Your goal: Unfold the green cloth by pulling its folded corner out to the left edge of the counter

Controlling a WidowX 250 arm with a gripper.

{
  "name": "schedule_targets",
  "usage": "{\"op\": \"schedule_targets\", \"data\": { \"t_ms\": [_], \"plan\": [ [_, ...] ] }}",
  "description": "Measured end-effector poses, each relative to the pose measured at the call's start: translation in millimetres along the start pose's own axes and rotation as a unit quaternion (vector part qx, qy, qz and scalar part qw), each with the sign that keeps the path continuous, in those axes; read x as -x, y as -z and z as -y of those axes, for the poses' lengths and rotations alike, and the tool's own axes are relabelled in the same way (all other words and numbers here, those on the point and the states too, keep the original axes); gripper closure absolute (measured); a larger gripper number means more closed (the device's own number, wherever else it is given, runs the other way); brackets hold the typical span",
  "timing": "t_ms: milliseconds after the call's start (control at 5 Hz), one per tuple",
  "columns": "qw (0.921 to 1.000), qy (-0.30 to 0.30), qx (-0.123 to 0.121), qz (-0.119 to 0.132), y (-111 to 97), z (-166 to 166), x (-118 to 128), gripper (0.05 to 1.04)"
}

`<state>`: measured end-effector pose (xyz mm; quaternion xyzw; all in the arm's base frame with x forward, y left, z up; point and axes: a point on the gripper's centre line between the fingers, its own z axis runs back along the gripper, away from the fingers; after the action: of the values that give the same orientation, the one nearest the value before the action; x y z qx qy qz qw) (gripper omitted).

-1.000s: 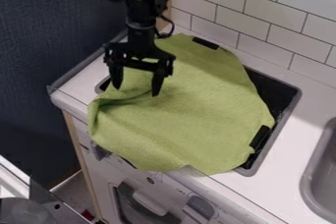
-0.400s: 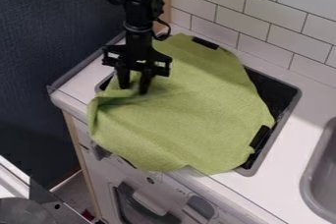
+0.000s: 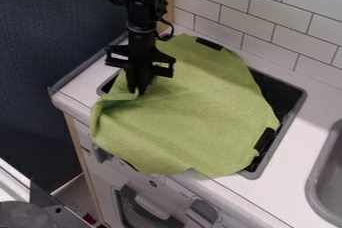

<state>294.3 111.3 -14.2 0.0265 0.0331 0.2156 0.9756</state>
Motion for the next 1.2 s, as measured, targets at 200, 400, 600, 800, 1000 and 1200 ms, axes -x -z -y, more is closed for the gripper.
{"op": "schedule_targets", "data": {
  "t_ms": [200,400,600,800,1000,1200],
  "plan": [
    [0.9997,-0.011,0.019,0.006,-2,-9,0,1.032],
    [0.9976,-0.036,0.039,0.044,-22,-28,-5,1.032],
    [0.9934,-0.063,0.072,0.064,-27,-49,-9,1.032],
    [0.9871,-0.091,0.104,0.081,-29,-71,-15,1.031],
    [0.9859,-0.108,0.116,0.054,-8,-82,-10,1.011],
    [0.9879,-0.117,0.092,0.044,-7,-90,-7,0.866]
  ]
}}
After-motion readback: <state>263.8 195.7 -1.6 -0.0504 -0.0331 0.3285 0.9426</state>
